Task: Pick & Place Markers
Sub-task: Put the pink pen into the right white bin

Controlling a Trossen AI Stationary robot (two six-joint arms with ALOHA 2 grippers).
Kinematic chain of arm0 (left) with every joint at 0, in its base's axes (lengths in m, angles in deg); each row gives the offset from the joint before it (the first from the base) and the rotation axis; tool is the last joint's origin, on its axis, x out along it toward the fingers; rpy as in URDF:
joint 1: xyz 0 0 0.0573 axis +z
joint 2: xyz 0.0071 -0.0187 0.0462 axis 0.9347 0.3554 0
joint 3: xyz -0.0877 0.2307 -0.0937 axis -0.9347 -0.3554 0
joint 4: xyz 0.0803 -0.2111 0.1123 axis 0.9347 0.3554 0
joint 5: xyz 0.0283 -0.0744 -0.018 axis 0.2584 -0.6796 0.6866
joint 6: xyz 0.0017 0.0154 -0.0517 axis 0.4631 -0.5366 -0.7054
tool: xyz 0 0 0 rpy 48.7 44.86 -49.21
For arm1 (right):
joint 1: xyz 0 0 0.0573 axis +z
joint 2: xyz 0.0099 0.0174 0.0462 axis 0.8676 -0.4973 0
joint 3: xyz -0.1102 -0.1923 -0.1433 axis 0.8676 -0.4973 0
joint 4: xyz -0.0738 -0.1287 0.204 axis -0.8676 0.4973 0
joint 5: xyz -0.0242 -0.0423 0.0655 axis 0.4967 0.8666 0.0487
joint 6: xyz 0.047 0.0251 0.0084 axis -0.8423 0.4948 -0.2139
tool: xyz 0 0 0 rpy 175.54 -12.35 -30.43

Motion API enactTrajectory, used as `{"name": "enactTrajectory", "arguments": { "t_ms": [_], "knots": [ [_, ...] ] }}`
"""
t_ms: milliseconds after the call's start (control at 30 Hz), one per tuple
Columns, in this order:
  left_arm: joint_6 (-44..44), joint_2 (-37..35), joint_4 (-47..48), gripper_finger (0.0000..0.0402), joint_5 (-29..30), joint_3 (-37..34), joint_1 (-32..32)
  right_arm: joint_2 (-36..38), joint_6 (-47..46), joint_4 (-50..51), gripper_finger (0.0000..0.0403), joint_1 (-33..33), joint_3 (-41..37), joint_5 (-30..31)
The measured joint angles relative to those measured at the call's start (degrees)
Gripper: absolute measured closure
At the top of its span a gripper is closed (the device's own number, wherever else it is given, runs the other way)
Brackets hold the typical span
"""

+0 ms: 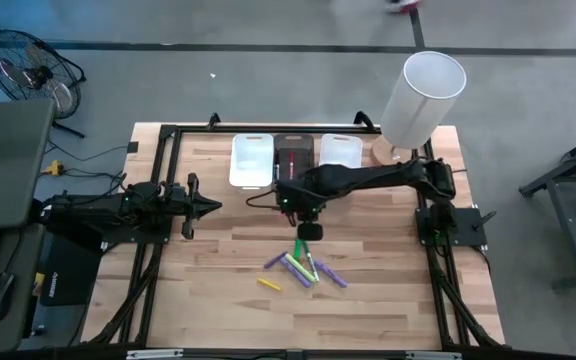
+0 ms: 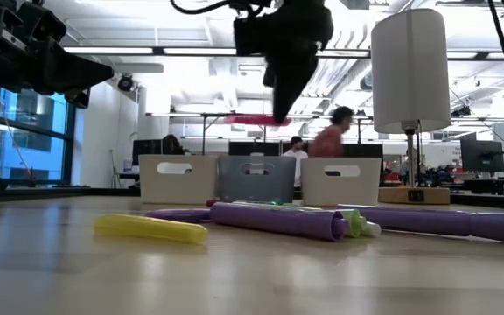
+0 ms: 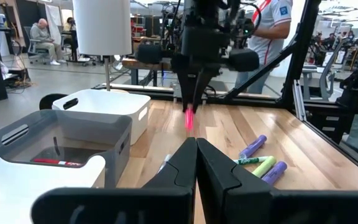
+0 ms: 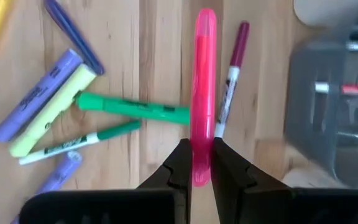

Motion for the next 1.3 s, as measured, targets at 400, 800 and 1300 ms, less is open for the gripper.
{"name": "enactTrajectory", "arguments": {
  "t_ms": [400,800,1300],
  "knots": [
    [0.00,0.00,0.00,0.0400,-0.02,0.00,0.00,15.06,-6.65,-7.67,0.0375,-2.26,-21.27,0.49],
    [0.00,0.00,-0.02,0.0400,-0.02,0.00,0.02,35.57,-19.24,-20.20,0.0372,-10.28,-42.94,2.79],
    [0.00,0.00,0.00,0.0400,-0.02,0.00,0.00,38.36,-33.13,-37.58,0.0364,-26.66,-53.70,-7.52]
  ]
}}
